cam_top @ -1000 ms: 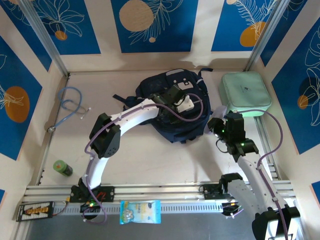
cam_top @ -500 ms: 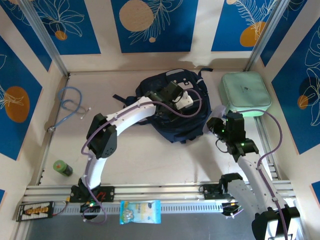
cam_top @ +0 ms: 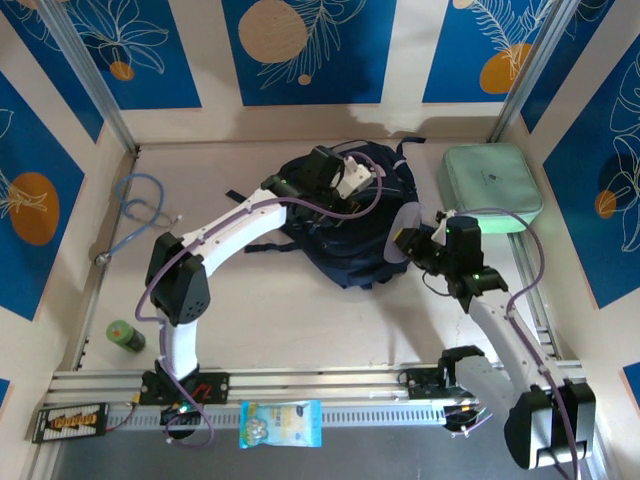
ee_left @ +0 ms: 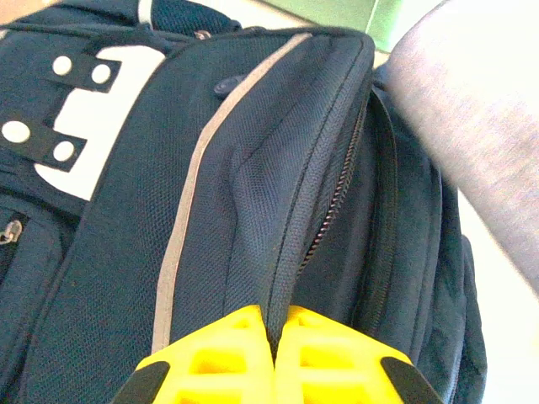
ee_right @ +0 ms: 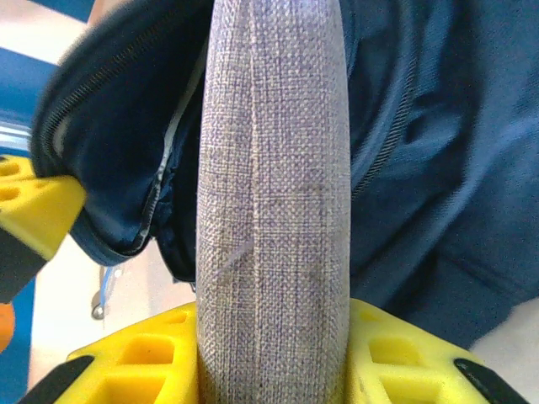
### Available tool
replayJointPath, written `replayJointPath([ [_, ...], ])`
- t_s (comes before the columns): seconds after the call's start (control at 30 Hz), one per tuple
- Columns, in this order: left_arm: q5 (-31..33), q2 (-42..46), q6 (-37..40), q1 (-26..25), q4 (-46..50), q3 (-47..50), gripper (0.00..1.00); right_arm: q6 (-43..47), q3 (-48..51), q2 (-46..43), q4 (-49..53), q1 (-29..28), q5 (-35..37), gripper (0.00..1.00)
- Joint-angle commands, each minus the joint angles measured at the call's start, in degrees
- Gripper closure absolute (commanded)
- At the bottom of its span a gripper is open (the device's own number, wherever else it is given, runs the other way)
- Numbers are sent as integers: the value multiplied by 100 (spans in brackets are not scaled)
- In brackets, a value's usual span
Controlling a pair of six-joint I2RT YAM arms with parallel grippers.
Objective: Pack the student bag
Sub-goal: Open the student bag at the center of the table, then place the glasses case in the student bag.
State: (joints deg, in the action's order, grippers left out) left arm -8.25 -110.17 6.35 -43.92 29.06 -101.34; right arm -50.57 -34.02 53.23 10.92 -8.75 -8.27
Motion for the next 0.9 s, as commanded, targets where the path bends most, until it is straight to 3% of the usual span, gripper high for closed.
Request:
replayJointPath([
  [0.0, -359, 349, -340, -28, -509, -205, 95, -443, -290, 443, -747, -247, -629, 79],
  [0.4, -375, -41, -951, -25, -309, -1034, 95, -2271, -1805, 2382, -887, -394, -226, 78],
  [0.53, -237, -253, -1093, -17, -95, -1355, 95, -2333, -2236, 2948, -1021, -523, -233, 67],
  [0.67, -255, -324, -1170, 28, -40, -1433, 94, -2412, -2159, 3035, -1271, -546, -321, 51],
  [0.87, -464, -321, -1250, 111, -85, -1347, 91, -2382, -1851, 2617, -870, -402, -39, 48],
])
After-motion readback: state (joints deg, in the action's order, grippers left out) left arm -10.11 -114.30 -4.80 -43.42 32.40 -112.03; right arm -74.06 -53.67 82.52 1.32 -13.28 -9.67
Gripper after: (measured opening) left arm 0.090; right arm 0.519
